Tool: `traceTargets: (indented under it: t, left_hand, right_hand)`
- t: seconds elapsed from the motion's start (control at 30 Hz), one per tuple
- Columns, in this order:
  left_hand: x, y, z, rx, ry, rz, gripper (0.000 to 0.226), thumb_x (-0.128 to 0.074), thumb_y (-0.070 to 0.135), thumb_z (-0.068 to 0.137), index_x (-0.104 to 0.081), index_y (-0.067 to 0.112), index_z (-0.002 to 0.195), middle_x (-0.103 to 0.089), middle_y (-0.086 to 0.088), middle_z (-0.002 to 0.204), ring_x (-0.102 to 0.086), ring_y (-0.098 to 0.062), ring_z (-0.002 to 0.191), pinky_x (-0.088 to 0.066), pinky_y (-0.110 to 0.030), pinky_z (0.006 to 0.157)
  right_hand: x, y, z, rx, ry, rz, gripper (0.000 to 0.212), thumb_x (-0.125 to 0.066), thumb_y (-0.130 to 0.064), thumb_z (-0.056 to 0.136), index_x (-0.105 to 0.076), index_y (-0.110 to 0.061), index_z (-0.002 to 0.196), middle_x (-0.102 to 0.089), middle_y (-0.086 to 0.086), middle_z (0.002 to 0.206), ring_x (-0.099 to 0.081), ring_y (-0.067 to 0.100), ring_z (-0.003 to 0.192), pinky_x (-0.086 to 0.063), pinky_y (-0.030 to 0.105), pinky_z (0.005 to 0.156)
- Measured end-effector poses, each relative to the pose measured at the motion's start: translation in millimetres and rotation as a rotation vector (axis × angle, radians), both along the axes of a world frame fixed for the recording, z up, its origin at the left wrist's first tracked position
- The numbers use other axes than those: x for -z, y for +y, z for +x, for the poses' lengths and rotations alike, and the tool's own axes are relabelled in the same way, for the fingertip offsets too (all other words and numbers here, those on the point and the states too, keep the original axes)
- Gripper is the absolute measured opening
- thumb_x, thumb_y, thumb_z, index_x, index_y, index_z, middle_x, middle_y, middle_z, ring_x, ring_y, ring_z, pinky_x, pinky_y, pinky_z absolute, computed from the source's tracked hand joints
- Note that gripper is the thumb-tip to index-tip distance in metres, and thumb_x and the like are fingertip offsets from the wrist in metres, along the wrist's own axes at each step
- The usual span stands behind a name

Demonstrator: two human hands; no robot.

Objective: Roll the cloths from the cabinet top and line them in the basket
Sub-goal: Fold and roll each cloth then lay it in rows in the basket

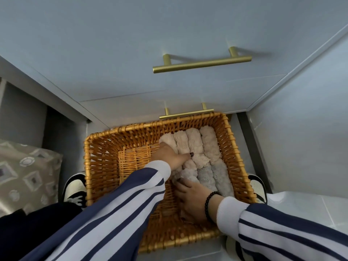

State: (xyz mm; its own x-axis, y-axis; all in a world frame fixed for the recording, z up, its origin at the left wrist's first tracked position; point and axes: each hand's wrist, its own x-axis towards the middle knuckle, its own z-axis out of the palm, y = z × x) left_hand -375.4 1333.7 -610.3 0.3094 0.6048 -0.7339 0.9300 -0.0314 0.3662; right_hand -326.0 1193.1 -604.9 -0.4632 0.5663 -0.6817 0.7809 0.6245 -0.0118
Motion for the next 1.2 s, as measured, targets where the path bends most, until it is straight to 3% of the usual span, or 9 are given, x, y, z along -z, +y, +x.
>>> traceTargets:
  t: [0.1,0.27,0.37,0.43,0.53,0.6,0.77,0.97,1.2]
  left_hand:
    - [-3.7,-6.0,4.9,0.031,0.019,0.022,0.111,-0.059,0.061,0.082,0.002,0.000,0.151,-0.056,-0.012,0.130,-0.058,-0.030,0.114,-0.047,-0.030,0.080]
    - [-4.5,1.3,5.3,0.096,0.035,0.094,0.081,-0.048,0.045,0.092,-0.011,-0.002,0.147,-0.058,-0.015,0.124,-0.061,-0.032,0.107,-0.052,-0.039,0.087]
    - [-3.6,2.6,2.2,0.136,0.046,0.142,0.068,-0.043,0.040,0.095,-0.018,-0.001,0.143,-0.059,-0.016,0.122,-0.061,-0.034,0.104,-0.052,-0.041,0.087]
    - [-2.9,0.1,0.8,0.125,0.040,0.165,0.065,-0.043,0.041,0.094,-0.021,0.000,0.140,-0.061,-0.015,0.119,-0.061,-0.034,0.102,-0.052,-0.041,0.085]
    - [-3.1,-3.4,1.5,0.024,-0.001,0.100,0.077,-0.053,0.048,0.087,-0.021,0.002,0.139,-0.058,-0.013,0.122,-0.060,-0.032,0.105,-0.052,-0.038,0.085]
    - [-4.4,-5.8,5.3,-0.048,-0.040,-0.024,0.095,-0.066,0.051,0.077,-0.015,0.005,0.142,-0.052,-0.012,0.128,-0.057,-0.030,0.111,-0.050,-0.034,0.085]
    - [-5.9,-11.7,14.6,-0.060,-0.055,-0.136,0.130,-0.081,0.045,0.067,0.011,0.004,0.149,-0.026,-0.015,0.150,-0.037,-0.032,0.134,-0.039,-0.034,0.102]
    - [1.6,-13.9,13.6,-0.018,-0.047,-0.063,0.127,-0.081,0.044,0.069,0.009,0.002,0.149,-0.031,-0.015,0.146,-0.045,-0.030,0.127,-0.045,-0.032,0.098]
    - [-1.6,-8.8,4.2,-0.071,-0.063,-0.110,0.116,-0.077,0.044,0.071,-0.002,0.005,0.150,-0.036,-0.014,0.144,-0.043,-0.031,0.129,-0.042,-0.033,0.096]
  right_hand:
    - [2.6,-1.7,1.7,0.054,-0.024,0.026,0.056,-0.024,-0.048,0.100,-0.052,-0.015,0.135,-0.037,0.015,0.147,-0.018,0.039,0.140,-0.006,0.050,0.115]
    - [-0.9,4.3,-15.9,0.232,-0.151,-0.116,0.052,-0.032,-0.039,0.101,-0.033,-0.013,0.146,-0.026,0.018,0.150,-0.017,0.046,0.138,-0.020,0.054,0.110]
    - [-2.9,12.6,-17.6,0.443,-0.132,-0.158,0.051,-0.038,-0.038,0.100,-0.040,-0.009,0.142,-0.035,0.019,0.143,-0.030,0.042,0.130,-0.026,0.049,0.107]
    - [-3.8,12.5,-13.5,0.448,-0.106,-0.056,0.049,-0.037,-0.034,0.100,-0.043,-0.005,0.138,-0.039,0.020,0.140,-0.034,0.039,0.127,-0.027,0.045,0.107]
    - [-1.6,3.5,-7.5,0.258,-0.239,0.043,0.051,-0.027,-0.032,0.103,-0.034,-0.003,0.144,-0.027,0.021,0.150,-0.019,0.040,0.139,-0.006,0.053,0.115]
    - [-1.4,0.7,-6.2,0.279,-0.283,0.007,0.059,-0.029,-0.042,0.101,-0.028,-0.006,0.148,-0.020,0.019,0.154,-0.011,0.041,0.142,0.006,0.059,0.112]
    - [-0.1,9.1,0.6,0.355,-0.324,-0.114,0.086,-0.040,-0.065,0.089,-0.010,-0.015,0.153,-0.004,0.015,0.159,0.002,0.038,0.145,0.010,0.068,0.108]
    - [1.3,19.0,-2.4,0.314,-0.321,-0.130,0.068,-0.039,-0.043,0.099,-0.009,-0.013,0.153,-0.009,0.013,0.159,-0.004,0.034,0.146,0.010,0.063,0.110]
    - [-1.8,-8.5,-3.8,0.198,-0.336,-0.055,0.066,-0.031,-0.051,0.099,-0.017,-0.014,0.152,-0.012,0.016,0.159,0.001,0.042,0.145,0.021,0.067,0.100]
